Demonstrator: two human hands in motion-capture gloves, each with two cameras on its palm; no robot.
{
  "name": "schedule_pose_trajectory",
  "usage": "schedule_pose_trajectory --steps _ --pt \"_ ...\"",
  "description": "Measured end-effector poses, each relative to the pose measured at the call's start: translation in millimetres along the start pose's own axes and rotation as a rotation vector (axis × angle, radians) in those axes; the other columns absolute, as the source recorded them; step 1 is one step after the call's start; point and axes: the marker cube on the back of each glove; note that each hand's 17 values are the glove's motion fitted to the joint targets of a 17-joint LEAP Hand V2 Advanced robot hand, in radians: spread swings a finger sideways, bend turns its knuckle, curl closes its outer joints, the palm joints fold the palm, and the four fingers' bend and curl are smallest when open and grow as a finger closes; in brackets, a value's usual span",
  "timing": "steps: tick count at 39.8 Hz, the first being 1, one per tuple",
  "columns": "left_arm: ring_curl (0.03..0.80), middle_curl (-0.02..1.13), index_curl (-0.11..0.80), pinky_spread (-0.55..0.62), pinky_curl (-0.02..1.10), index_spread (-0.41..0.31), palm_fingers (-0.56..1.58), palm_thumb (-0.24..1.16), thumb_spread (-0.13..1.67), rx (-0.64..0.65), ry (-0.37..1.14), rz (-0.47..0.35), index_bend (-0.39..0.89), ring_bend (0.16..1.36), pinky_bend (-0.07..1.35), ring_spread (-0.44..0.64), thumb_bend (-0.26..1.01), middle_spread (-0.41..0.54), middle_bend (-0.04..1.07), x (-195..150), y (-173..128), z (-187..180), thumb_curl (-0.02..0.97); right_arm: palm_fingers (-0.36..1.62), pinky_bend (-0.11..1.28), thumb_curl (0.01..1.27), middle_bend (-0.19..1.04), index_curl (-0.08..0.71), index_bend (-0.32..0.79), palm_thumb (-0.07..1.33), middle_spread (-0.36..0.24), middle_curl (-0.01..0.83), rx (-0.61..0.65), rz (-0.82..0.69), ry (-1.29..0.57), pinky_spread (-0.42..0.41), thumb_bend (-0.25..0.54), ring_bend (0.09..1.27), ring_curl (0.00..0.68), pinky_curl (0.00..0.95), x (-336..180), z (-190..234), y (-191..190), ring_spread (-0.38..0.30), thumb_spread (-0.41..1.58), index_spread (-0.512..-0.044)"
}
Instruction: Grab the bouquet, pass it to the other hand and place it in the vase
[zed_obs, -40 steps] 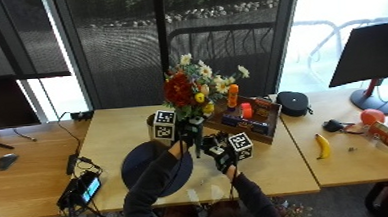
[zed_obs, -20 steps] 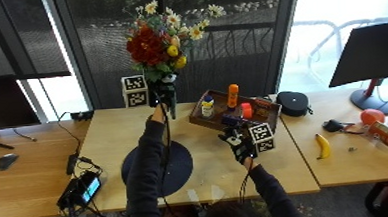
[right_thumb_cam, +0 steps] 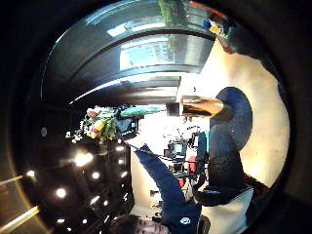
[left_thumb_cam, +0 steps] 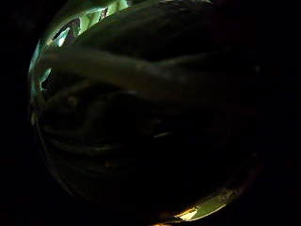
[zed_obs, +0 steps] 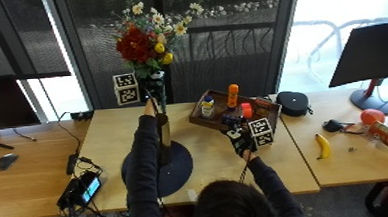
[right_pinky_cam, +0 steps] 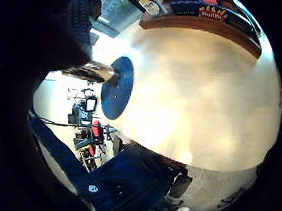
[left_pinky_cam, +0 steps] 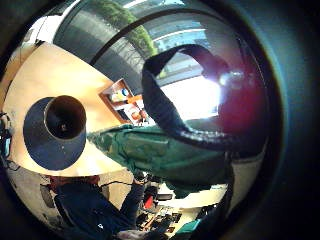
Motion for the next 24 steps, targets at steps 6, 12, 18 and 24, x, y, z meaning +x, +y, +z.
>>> schedule_pose_trajectory --steps 6,12,18,24 --pt "0.479 0.57 0.609 -0.19 0.38 -0.271 1.09 1.04 0.17 -0.106 -0.066 -0.044 0.25 0.44 0.16 -0.29 -0.05 -0.269 0.5 -73.0 -15.6 -9.7 0.776 0.6 0.33 0.53 0.18 0.367 0.15 0.85 -0.133 0.379 0.004 0.0 -0.028 0.141 -0.021 0.3 0.391 0.372 29.6 7.6 -13.1 -0.11 1.04 -0.285" --pt "0.56 0.61 0.572 0.17 0.47 -0.077 -0.02 0.67 0.57 -0.316 -0.344 -0.198 0.05 0.34 0.29 0.02 -0.14 -0.039 0.26 -217.6 5.8 -55.5 0.637 0.61 0.29 0.53 0.17 0.367 0.17 0.86 -0.116 0.372 0.041 -0.362 0.0 0.138 -0.016 0.3 0.386 0.361 57.7 2.4 -12.8 -0.105 1.05 -0.282" --pt "0.402 0.4 0.443 0.37 0.37 0.074 -0.07 0.58 0.73 -0.382 -0.39 -0.234 0.05 0.35 0.32 0.27 -0.06 0.198 0.11 -282.1 44.6 -91.0 0.556 0.62 0.27 0.52 0.17 0.373 0.18 0.87 -0.101 0.366 0.042 -0.435 0.066 0.139 -0.017 0.28 0.378 0.353 93.9 -2.8 -23.2 -0.094 1.06 -0.277" --pt "0.371 0.35 0.374 0.46 0.36 0.141 -0.09 0.57 0.8 -0.379 -0.384 -0.21 0.07 0.41 0.37 0.41 -0.04 0.312 0.14 -276.8 56.9 -98.7 0.508 0.63 0.25 0.52 0.17 0.376 0.17 0.88 -0.095 0.36 -0.082 -0.5 0.026 0.141 -0.016 0.27 0.371 0.351 98.2 -0.5 -14.3 -0.09 1.06 -0.274"
